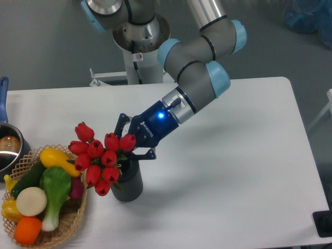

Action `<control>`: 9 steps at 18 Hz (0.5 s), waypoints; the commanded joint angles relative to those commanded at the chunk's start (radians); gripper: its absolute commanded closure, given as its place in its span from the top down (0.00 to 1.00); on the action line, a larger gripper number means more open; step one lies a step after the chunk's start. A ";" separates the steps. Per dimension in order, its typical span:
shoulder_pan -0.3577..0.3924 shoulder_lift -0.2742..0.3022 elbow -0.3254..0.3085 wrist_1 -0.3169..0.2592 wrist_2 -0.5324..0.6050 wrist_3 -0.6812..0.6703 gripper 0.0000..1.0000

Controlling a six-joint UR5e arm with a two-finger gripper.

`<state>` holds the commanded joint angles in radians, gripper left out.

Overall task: Insert the flowers into the vase
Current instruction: 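Lower the tulip stems down into the vase opening, then open the gripper to release the tulips in the vase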

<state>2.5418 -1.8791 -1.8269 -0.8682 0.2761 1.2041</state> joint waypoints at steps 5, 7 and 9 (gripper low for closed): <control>0.002 0.002 -0.020 0.003 0.000 0.020 0.20; 0.002 0.000 -0.021 0.003 0.000 0.020 0.27; 0.002 0.000 -0.026 0.003 0.000 0.020 0.38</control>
<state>2.5433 -1.8791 -1.8530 -0.8652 0.2761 1.2241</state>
